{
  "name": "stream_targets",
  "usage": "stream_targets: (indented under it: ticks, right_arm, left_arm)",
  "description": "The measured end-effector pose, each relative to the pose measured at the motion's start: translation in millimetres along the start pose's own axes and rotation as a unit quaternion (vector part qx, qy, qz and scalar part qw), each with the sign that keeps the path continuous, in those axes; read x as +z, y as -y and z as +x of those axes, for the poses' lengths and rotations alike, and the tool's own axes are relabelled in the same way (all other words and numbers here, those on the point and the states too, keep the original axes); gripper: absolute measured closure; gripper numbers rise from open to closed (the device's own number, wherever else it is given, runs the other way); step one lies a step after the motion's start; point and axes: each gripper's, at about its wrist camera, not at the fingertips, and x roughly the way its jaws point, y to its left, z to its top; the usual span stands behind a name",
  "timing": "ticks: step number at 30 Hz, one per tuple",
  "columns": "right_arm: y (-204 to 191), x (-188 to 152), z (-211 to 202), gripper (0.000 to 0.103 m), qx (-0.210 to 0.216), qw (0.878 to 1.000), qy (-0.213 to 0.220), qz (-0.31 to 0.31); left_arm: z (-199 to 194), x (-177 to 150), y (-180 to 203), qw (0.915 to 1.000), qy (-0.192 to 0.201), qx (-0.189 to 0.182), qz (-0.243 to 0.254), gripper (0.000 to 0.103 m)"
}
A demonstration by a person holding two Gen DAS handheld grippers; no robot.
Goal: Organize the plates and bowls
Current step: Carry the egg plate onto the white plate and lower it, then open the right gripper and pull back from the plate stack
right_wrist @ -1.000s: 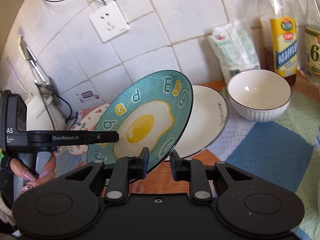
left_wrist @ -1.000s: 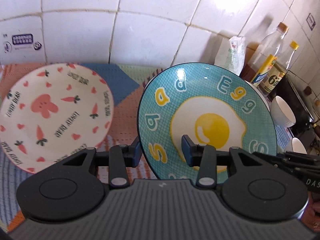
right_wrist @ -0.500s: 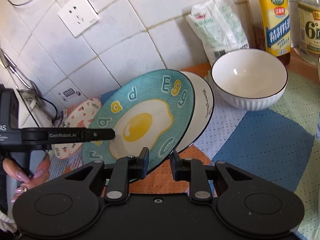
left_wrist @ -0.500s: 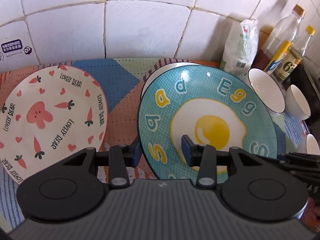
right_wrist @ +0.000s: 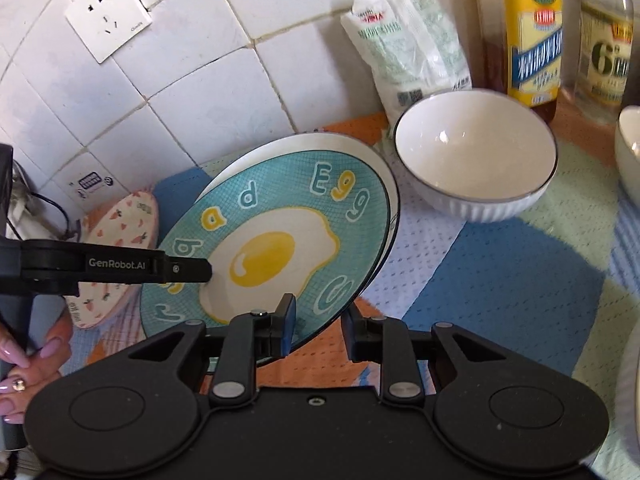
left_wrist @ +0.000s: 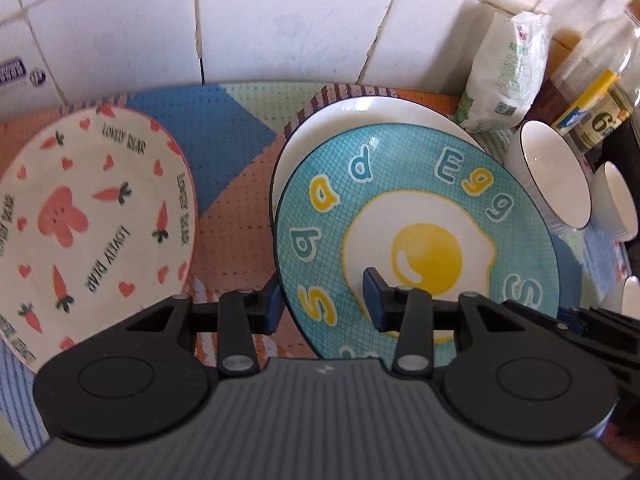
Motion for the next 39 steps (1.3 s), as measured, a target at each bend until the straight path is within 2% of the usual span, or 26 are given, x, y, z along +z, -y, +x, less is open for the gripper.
stream_targets:
  ticks: [5, 10, 14, 17, 19, 22, 25, 32, 34, 39]
  right_arm:
    - [-10, 4, 6, 0.07, -0.046, 0.998, -0.003, -0.032]
    - [-25, 4, 14, 0.063, -0.1, 0.992, 0.01, -0.078]
    - [-31, 1, 20, 0.062, -0.128, 0.986, 0.014, -0.108]
    - [-36, 1, 7, 0.063, -0.143, 0.983, 0.034, -0.109]
    - [-38, 2, -13, 0.063, -0.132, 0.985, 0.063, -0.087]
    - [-44, 2, -44, 0.063, -0.116, 0.986, 0.097, -0.063]
    - [-53, 0, -65, 0.062, -0.108, 0.986, 0.114, -0.062]
    - [-73, -11, -102, 0.058, -0.099, 0.983, 0.127, -0.087]
    - [-77, -15, -111, 0.052, -0.096, 0.983, 0.13, -0.091]
    - [-87, -29, -132, 0.049, -0.08, 0.983, 0.137, -0.092]
  left_arm:
    - [2, 0, 7, 0.9998, -0.001, 0.02, 0.01, 0.064]
    - [0, -3, 2, 0.9998, 0.005, 0.019, -0.009, 0.064]
    - [-3, -5, 0, 0.9996, 0.009, 0.018, -0.022, 0.065]
    - [-11, -12, -2, 0.9995, 0.008, 0.007, -0.029, 0.065]
    - [-19, -17, -1, 0.9994, 0.009, -0.001, -0.032, 0.065]
    - [-35, -26, 10, 0.9992, 0.027, 0.029, -0.006, 0.066]
    - [-48, -34, 15, 0.9996, 0.025, 0.015, -0.006, 0.066]
    - [-89, -51, 21, 0.9991, 0.04, -0.009, -0.001, 0.066]
    - [-103, -57, 19, 0.9987, 0.05, -0.009, 0.005, 0.066]
    - [-131, -73, 6, 0.9983, 0.056, -0.003, 0.016, 0.066]
